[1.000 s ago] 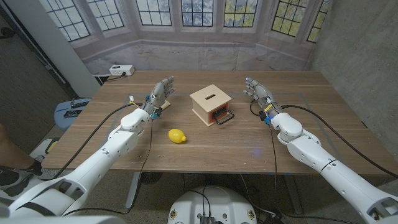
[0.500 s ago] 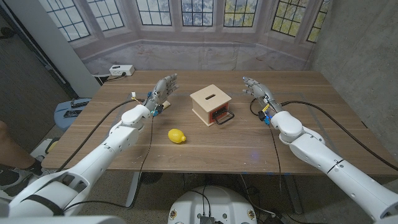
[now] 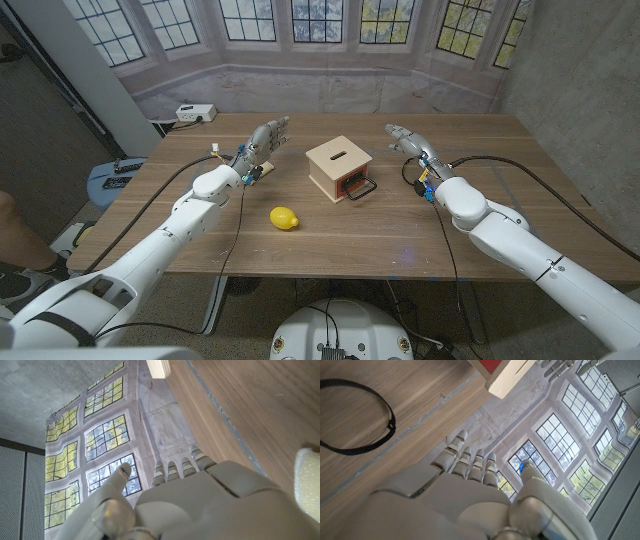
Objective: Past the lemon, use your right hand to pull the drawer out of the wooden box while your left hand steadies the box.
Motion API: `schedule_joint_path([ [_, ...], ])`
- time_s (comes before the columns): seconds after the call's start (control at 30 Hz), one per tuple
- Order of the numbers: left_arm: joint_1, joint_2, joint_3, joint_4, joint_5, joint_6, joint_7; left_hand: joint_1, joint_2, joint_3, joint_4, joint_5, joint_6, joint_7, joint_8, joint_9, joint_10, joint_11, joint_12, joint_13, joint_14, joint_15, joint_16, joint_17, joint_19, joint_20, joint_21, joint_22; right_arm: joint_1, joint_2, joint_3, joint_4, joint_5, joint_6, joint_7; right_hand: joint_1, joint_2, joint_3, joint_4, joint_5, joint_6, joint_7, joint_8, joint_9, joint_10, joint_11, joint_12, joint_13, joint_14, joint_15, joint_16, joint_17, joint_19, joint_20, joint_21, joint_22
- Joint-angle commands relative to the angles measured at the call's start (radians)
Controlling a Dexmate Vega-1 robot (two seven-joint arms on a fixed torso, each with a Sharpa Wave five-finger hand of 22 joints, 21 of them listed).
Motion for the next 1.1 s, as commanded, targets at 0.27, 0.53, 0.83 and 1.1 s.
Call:
schedule_joint_path([
  [0.27,-0.015,0.017,0.024,-0.038,0.019,0.012,-0.036,0.009,-0.001,0.001,-0.006,0.003,0.007,-0.001,0.003,0.002,0.007,0.005,-0.001,0.002,0.002,0.008,-0.003,0.003,0.008,-0.001,0.001,0.002,-0.001,-0.111,-0.016,-0.16,-0.121,-0.222,0.029,0.017,0.0,0.0,-0.013,-0.001,0.01,-0.003,0.006,0.005,0.016,-0.004,0.006,0.005,0.0,-0.046,0.011,-0.002,-0.032,-0.015,-0.003,0.004],
  [0.53,-0.022,0.026,0.029,-0.055,0.029,0.009,-0.049,0.007,-0.002,0.0,-0.005,0.003,0.009,-0.001,0.002,0.002,0.009,0.003,-0.001,0.002,0.003,0.009,-0.003,0.004,0.009,-0.001,0.001,0.002,0.017,-0.141,-0.046,-0.196,-0.181,-0.283,0.055,0.019,-0.001,-0.003,-0.019,-0.001,0.015,-0.005,0.007,0.005,0.021,-0.007,0.006,0.005,0.003,-0.05,0.012,-0.004,-0.072,-0.021,-0.011,0.004],
  [0.83,-0.029,0.035,0.035,-0.075,0.04,0.008,-0.062,0.005,-0.003,-0.001,-0.004,0.002,0.009,0.0,0.002,0.003,0.01,0.003,-0.002,0.002,0.003,0.01,-0.003,0.005,0.01,-0.002,0.001,0.002,0.033,-0.187,-0.069,-0.241,-0.24,-0.344,0.104,0.019,-0.004,-0.008,-0.023,-0.002,0.016,-0.009,0.006,0.005,0.021,-0.013,0.006,0.004,0.005,-0.055,0.013,-0.005,-0.088,-0.021,-0.01,0.004],
  [1.1,-0.017,0.047,0.035,-0.101,0.043,0.018,-0.056,0.003,-0.004,-0.002,-0.003,0.002,0.009,-0.001,0.001,0.003,0.011,0.003,-0.003,0.002,0.003,0.009,-0.003,0.005,0.01,-0.002,0.0,0.002,0.038,-0.238,-0.097,-0.302,-0.319,-0.418,0.142,0.018,-0.006,-0.011,-0.025,-0.003,0.016,-0.01,0.006,0.005,0.022,-0.012,0.005,0.004,0.008,-0.058,0.014,-0.006,-0.09,-0.022,-0.007,0.003],
])
